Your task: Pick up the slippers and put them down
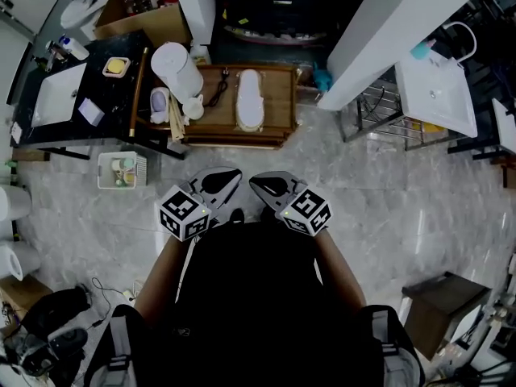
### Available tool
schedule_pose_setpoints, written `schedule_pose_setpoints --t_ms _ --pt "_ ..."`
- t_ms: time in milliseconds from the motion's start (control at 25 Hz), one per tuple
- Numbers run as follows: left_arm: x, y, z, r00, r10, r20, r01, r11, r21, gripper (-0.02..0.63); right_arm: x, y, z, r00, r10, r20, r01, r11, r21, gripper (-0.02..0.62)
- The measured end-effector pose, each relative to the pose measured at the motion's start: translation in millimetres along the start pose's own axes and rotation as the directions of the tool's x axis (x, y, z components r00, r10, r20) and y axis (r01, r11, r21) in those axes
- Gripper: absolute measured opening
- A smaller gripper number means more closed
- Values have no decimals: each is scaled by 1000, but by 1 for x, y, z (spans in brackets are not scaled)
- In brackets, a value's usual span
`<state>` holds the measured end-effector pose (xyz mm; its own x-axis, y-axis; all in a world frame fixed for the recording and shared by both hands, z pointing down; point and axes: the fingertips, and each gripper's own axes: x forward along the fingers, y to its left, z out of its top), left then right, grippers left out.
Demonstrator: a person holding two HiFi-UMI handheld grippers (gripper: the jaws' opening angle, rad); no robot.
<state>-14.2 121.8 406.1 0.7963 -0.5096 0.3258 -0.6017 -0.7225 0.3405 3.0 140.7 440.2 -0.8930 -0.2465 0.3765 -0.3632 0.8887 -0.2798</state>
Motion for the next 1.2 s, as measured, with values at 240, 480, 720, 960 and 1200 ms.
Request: schedule_pose_setpoints --t_ms 240,480,720,960,1200 --pt "37 2 18 996 74 39 -73 997 -28 11 -20 -27 1 996 71 -47 -74 996 -58 9" --pt "68 -6 27 988 138 65 -135 990 -51 11 -41 -49 -7 988 131 -81 -138 986 -89 9" --pt "77 -2 22 978 193 78 -186 978 -91 11 -50 -63 -15 981 161 -109 -172 980 -101 9" --pt "80 10 20 979 192 67 -184 976 -117 11 -44 -66 -16 979 168 -114 -176 982 -69 9" --pt "83 40 17 987 151 56 -142 980 -141 11 -23 -74 -14 977 139 -161 -151 987 -64 9"
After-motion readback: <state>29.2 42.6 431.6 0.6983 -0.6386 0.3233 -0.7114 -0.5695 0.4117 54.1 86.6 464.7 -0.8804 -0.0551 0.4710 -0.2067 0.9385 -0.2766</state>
